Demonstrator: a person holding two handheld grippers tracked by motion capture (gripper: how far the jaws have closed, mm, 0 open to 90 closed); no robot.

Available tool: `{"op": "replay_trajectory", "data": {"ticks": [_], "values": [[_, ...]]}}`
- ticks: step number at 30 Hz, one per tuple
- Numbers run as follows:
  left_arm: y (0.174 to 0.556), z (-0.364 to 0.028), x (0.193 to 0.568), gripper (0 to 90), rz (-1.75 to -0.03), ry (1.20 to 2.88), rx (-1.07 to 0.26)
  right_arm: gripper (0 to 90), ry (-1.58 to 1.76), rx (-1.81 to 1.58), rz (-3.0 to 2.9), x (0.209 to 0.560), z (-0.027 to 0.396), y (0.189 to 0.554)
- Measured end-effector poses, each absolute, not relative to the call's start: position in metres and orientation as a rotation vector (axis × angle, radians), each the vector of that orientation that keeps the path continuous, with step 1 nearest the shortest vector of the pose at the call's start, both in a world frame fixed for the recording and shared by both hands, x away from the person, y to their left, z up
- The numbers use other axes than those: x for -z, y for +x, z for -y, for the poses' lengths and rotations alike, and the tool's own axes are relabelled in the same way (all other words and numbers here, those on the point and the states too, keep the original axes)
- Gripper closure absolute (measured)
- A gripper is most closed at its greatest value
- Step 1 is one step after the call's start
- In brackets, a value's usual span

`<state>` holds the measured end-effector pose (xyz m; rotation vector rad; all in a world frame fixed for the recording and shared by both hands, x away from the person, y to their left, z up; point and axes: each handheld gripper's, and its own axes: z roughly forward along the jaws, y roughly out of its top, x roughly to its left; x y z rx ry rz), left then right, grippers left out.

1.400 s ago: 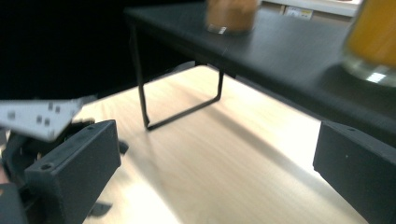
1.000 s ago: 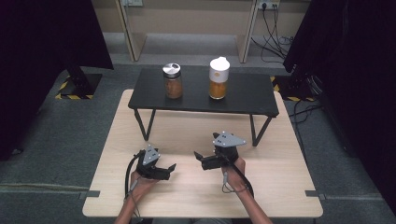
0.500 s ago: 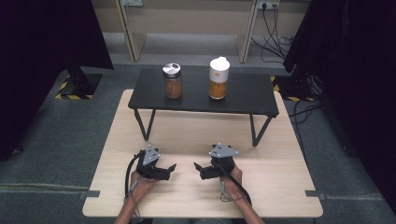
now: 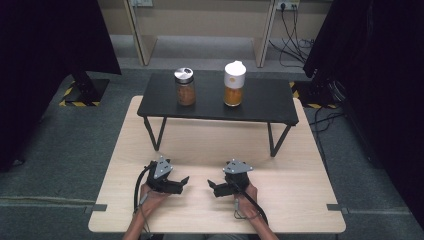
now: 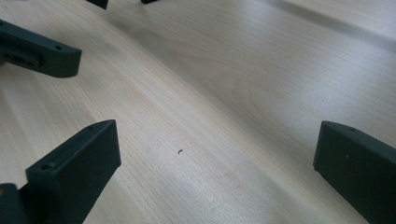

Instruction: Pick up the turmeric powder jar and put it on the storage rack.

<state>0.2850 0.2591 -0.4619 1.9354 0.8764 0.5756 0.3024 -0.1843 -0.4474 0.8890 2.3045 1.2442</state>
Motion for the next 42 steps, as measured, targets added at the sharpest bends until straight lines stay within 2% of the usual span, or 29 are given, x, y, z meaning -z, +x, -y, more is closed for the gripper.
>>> {"op": "replay_trajectory", "data": {"ticks": [42], "values": [[0.2833,-0.2559,0.4614,0.8,-0.846,1.959,-0.594,0.9,0.912,-1.264,-2.309,0.4478,0.1884,0.3041]]}}
